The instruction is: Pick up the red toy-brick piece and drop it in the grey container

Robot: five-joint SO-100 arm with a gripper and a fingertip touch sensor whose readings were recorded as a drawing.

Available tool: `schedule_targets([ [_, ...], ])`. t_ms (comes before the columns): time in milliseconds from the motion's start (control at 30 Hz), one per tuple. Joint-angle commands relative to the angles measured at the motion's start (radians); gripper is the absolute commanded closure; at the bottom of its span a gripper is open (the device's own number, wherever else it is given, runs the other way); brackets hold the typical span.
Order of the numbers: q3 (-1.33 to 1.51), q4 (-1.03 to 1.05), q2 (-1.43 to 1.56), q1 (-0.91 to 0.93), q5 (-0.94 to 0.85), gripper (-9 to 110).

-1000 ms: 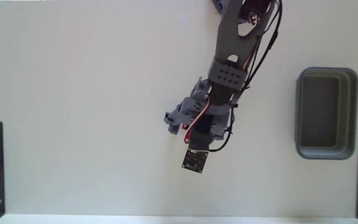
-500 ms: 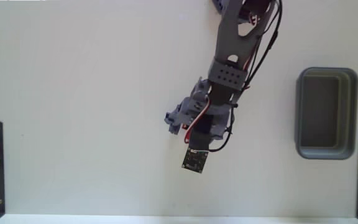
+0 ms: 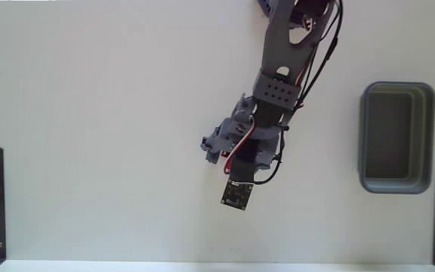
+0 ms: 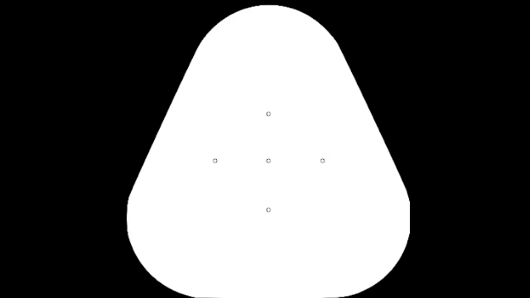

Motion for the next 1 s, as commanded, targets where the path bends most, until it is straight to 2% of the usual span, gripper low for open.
schedule_targets([
  [0, 0.007, -0.014, 0.032, 0.011, 0.005, 27],
  [967, 0.007, -0.014, 0.032, 0.011, 0.005, 35],
])
